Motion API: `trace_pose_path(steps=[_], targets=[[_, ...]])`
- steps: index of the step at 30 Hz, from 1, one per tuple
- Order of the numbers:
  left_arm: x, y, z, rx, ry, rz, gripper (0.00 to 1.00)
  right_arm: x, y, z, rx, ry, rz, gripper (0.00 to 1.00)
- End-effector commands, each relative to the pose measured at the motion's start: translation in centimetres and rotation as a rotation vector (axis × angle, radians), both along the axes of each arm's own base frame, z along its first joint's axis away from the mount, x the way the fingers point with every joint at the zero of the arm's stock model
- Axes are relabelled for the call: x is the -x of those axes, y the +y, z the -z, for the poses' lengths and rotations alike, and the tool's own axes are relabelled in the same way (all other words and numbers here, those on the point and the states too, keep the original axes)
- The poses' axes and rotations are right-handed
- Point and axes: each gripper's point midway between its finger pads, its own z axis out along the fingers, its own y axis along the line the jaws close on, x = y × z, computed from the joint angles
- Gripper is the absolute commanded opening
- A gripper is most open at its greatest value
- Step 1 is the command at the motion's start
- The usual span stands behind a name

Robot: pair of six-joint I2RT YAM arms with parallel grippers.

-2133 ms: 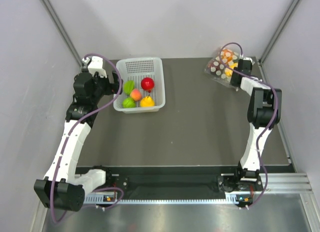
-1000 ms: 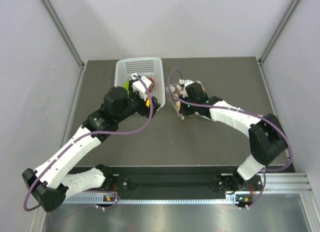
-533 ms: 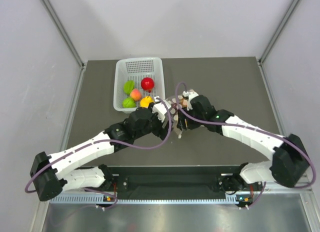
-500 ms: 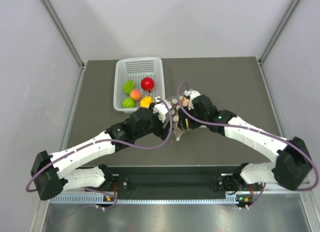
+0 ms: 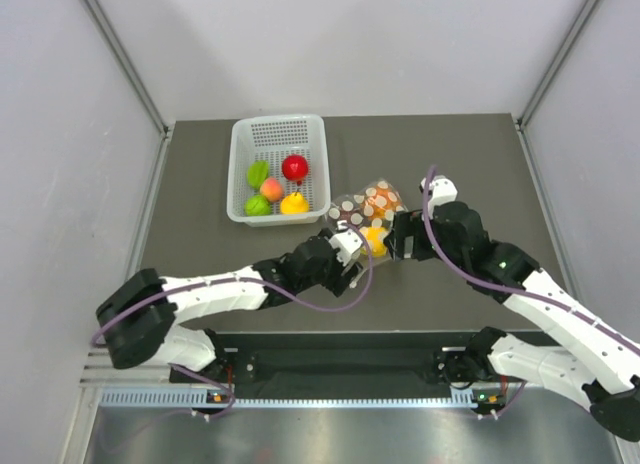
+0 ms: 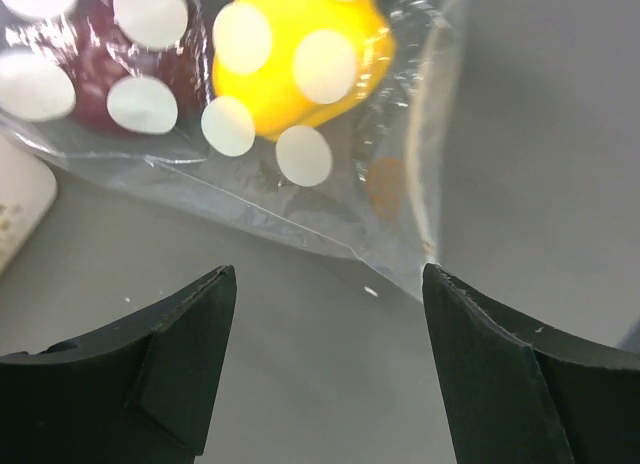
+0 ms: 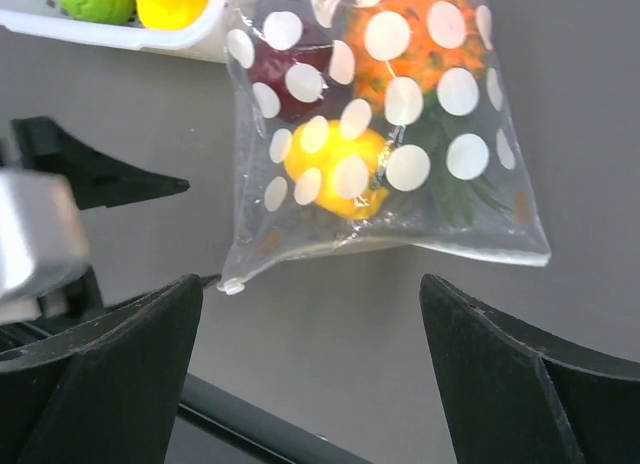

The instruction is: Open the zip-top bag and remove the fake food

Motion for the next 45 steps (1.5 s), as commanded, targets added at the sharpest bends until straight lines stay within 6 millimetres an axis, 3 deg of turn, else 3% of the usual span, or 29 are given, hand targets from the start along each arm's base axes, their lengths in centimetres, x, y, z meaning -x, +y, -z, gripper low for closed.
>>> trace_pose_path(steps=[1, 2, 7, 15, 17, 23, 28, 33, 38, 42, 45], targets=[[-2.7, -1.8, -1.6, 0.086, 0.035, -0.161, 0.80, 0.0, -1.4, -0.5, 0.019, -0.010, 0.058, 0.90], [-2.7, -2.1, -0.3, 0.079, 0.072, -0.176, 0.80, 0.1, -1.5, -0.6, 0.020, -0.011, 0.059, 0.90], [-2.9, -4.0, 0.8, 0.263, 0.200, -0.217, 0.80, 0.1, -1.3, -0.7, 0.020, -0.011, 0.048, 0.90], [-3.2, -2.0, 3.2, 0.308, 0.346, -0.368, 0.67, 0.3, -2.0, -0.6, 0.031, -0.017, 0.064, 0.90], [-3.1, -1.4, 3.0, 0.336, 0.360, -0.405, 0.67, 0.3, -1.9, -0.5, 0.031, -0.018, 0.062, 0.90], [-1.6, -1.4, 4.3, 0.366, 0.476, -0.428, 0.63, 0.1, -1.2, -0.1, 0.029, -0.002, 0.041, 0.90], [-1.2, -2.5, 3.3, 0.447, 0.491, -0.373, 0.47, 0.0, -1.1, -0.2, 0.016, -0.016, 0.037, 0.91], [-1.5, -3.7, 2.4, 0.486, 0.502, -0.347, 0.43, 0.1, -0.9, 0.8, 0.030, 0.004, 0.023, 0.91], [-0.6, -4.7, 3.6, 0.489, 0.587, -0.315, 0.41, 0.2, -0.9, 1.0, 0.029, 0.005, 0.020, 0.91], [-0.3, -4.9, 4.2, 0.494, 0.625, -0.311, 0.27, 0.3, -0.8, 0.9, 0.025, 0.001, 0.011, 0.91], [-0.3, -5.2, 4.2, 0.498, 0.639, -0.304, 0.22, 0.4, -0.6, 1.3, 0.034, 0.005, -0.006, 0.91]])
